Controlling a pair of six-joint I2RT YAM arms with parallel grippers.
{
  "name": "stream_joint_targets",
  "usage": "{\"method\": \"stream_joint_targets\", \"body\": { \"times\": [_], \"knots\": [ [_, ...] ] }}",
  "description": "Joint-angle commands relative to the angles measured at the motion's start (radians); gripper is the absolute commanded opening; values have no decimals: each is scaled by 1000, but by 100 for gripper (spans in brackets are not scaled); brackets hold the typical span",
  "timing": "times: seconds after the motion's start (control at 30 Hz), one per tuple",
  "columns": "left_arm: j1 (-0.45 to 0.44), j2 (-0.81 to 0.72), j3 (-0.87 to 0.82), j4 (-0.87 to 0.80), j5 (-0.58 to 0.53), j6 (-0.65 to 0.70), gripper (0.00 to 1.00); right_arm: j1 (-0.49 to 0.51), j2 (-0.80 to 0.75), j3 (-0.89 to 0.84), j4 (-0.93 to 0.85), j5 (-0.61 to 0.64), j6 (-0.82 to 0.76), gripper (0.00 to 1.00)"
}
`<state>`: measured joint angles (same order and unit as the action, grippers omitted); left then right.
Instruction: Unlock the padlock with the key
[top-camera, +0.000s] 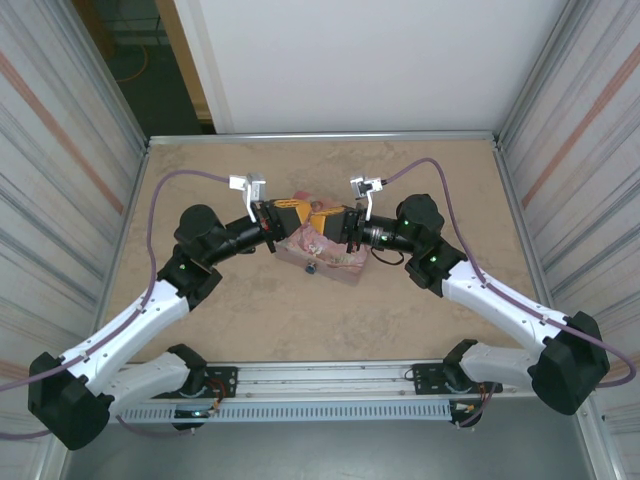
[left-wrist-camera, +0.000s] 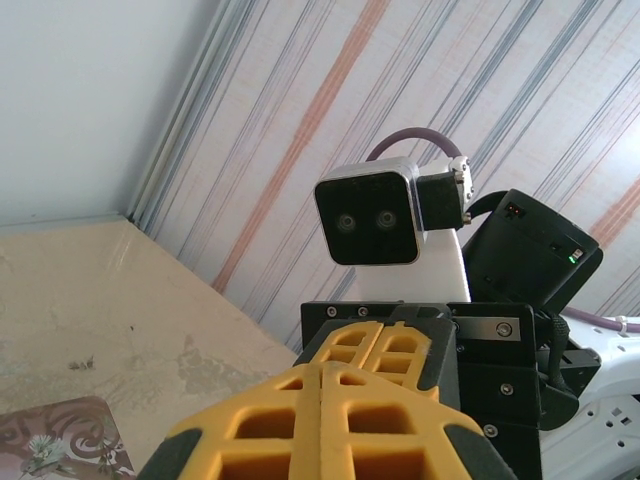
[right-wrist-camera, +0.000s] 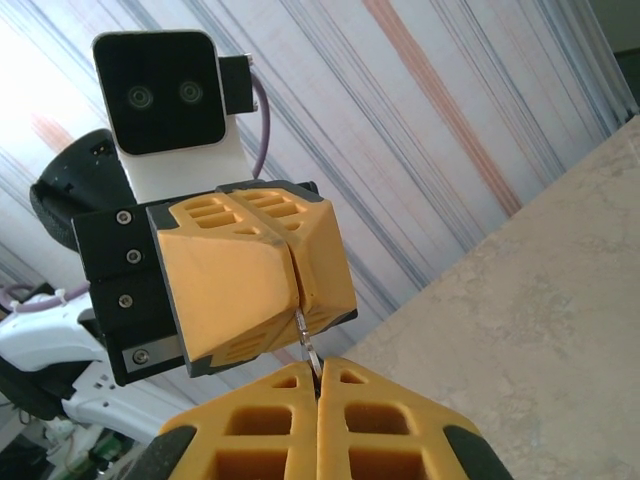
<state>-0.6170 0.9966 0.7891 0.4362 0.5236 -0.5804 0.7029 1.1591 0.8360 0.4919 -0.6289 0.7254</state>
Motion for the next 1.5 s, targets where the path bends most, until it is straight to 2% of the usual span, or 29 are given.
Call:
{"method": "stream_joint_targets", "body": {
  "times": [0.0,0.1,0.23,0.33,0.6,0.8,0.93,1.2,1.47],
  "knots": [
    [-7,-1,-4,32,21,-3,0,8,2,38,-11,4,-4,0],
    [-7,-6,-4,21,12,6,3,7,-5,44,-52,8,-24,0],
    [-7,-36,3,-43,-25,40,25,3,-27,45,-132,37,-69,0],
    [-5,-72,11,-110,-54,74,36,1,-45,45,-200,52,-110,0],
    [16,-198,-3,-337,-184,150,57,-15,-76,48,-349,92,-202,0],
    [16,-258,-29,-560,-277,204,61,-64,-66,12,-387,94,-195,0],
    [17,-264,-75,-629,-292,199,63,-97,-39,-22,-374,77,-173,0],
    [19,-235,-194,-593,-283,163,67,-126,45,-69,-343,50,-158,0],
    [46,-134,-255,-506,-200,153,70,-157,145,-104,-295,10,-132,0]
  ]
}}
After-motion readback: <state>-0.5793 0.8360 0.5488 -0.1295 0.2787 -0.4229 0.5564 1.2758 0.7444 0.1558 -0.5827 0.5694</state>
